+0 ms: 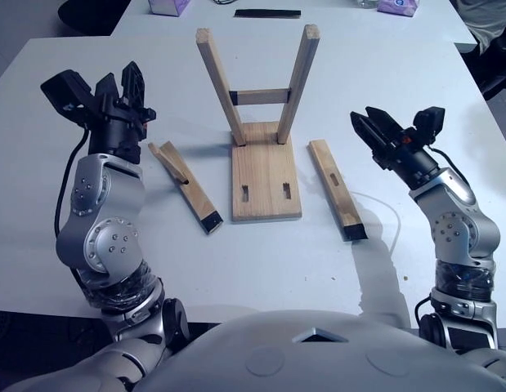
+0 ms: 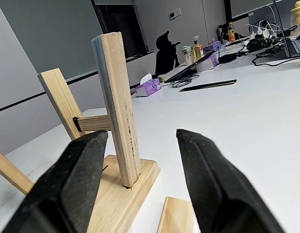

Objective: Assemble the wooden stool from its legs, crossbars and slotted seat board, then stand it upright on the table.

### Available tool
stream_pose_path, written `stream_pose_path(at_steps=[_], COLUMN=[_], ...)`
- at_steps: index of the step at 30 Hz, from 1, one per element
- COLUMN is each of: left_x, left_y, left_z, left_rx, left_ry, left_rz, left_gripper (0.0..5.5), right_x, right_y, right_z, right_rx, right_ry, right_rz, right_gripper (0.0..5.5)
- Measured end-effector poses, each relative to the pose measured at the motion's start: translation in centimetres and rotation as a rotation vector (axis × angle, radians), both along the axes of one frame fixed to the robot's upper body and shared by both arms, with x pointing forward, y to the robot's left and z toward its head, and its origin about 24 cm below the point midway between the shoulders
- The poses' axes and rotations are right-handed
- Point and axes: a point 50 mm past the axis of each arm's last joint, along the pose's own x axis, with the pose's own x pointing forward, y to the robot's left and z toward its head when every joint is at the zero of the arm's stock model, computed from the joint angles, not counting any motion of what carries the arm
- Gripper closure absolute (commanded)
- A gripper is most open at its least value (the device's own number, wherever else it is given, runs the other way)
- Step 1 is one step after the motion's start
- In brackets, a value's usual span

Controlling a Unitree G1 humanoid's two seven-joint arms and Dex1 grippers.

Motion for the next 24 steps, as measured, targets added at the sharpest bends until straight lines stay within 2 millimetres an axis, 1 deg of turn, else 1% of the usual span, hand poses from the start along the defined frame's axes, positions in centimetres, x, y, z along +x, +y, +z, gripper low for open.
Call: stream_pose_path(at_steps=[2,4,7,8,12,15,16,17,18,19,21,22,23,24], left_x=[0.3,0.7,0.8,0.8,0.9,0.8,0.7,0.6,0.4,0.1,-0.7,-1.2,-1.4,-1.6], left_y=[0.0,-0.1,0.3,0.4,0.3,0.4,0.7,1.1,1.7,2.3,3.0,3.4,3.5,3.7], left_z=[0.0,-0.7,-3.6,-4.2,-4.8,-4.7,-4.5,-4.0,-2.5,-0.5,2.8,3.2,2.9,1.9], left_rx=[0.000,0.010,0.027,0.034,0.056,0.030,0.022,0.011,-0.004,-0.006,0.008,0.015,0.018,0.033], left_ry=[-0.003,0.027,0.145,0.163,0.118,0.090,0.085,0.065,0.015,-0.060,-0.154,-0.147,-0.116,-0.042], left_rz=[-0.007,-0.005,0.026,0.029,0.040,0.061,0.081,0.114,0.164,0.210,0.271,0.306,0.321,0.327], left_gripper=[3.13,3.13,3.13,3.13,3.13,3.13,3.13,3.13,3.13,3.13,3.13,3.13,3.13,3.13], right_x=[0.0,0.0,0.1,0.1,0.2,0.4,0.4,0.4,0.3,0.2,-0.4,-0.7,-0.9,-1.1], right_y=[0.0,0.1,0.1,0.1,0.1,0.2,0.2,0.2,0.2,0.2,0.0,-0.1,-0.2,-0.3], right_z=[0.0,-0.1,-0.3,-0.3,-0.5,-0.4,-0.4,-0.4,-0.4,-0.4,-0.7,-1.0,-1.2,-1.4], right_rx=[-0.001,-0.001,-0.002,-0.002,0.001,0.002,0.002,0.003,0.002,0.002,-0.001,-0.001,-0.002,0.000], right_ry=[0.001,0.002,0.011,0.012,0.022,0.020,0.021,0.020,0.020,0.020,0.028,0.040,0.050,0.059], right_rz=[0.001,0.003,0.003,0.002,0.002,0.008,0.009,0.009,0.008,0.003,-0.012,-0.017,-0.024,-0.034], right_gripper=[2.88,2.88,2.88,2.88,2.88,2.88,2.88,2.88,2.88,2.88,2.88,2.88,2.88,2.88])
